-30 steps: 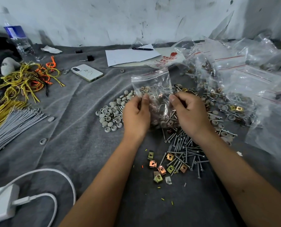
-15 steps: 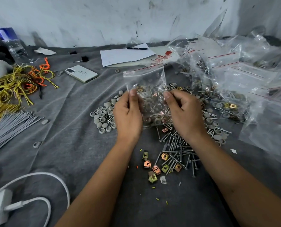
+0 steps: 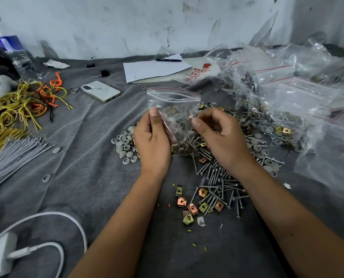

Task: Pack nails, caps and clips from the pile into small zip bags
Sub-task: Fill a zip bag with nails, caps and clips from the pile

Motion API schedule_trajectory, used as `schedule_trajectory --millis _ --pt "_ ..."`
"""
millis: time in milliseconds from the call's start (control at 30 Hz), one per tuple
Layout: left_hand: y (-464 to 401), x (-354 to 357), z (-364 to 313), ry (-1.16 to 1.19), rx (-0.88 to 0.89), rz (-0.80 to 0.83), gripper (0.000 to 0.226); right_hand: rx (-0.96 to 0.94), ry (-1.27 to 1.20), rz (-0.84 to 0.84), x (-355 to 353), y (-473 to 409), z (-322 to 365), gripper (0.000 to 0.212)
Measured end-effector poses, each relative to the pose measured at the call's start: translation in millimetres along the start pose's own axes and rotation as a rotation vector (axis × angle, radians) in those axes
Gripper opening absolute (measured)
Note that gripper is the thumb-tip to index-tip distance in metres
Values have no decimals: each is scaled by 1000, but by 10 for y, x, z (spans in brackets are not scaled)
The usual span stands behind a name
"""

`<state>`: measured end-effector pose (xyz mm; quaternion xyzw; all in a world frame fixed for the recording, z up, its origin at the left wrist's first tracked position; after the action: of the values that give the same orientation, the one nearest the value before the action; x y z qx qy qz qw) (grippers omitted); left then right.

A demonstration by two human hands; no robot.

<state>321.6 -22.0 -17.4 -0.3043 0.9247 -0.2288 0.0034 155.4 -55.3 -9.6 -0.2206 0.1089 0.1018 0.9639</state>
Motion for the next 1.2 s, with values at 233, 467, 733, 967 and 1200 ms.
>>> schedule_trajectory --millis 233,467,733,967,1200 --pt "38 48 -31 -75 42 117 49 59 -104 -22 -43 -3 -22 23" --pt "70 118 -78 -262 78 174 48 39 143 -155 -94 20 -38 31" --pt "44 104 62 83 -224 225 40 14 162 -72 -80 13 28 37" --pt "81 135 23 287 -412 290 30 177 -98 140 -5 41 -7 32" --pt "86 119 -30 421 -502 307 27 122 -209 237 10 37 67 22"
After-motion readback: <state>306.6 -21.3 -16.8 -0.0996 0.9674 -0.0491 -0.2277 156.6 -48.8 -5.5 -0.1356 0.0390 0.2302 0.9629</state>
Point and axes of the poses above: each hand's wrist, its own y-axis away from the middle knuckle, its own x-axis out of the palm, z = x × y, the point moved 4 cm from there along -y, towards the middle knuckle
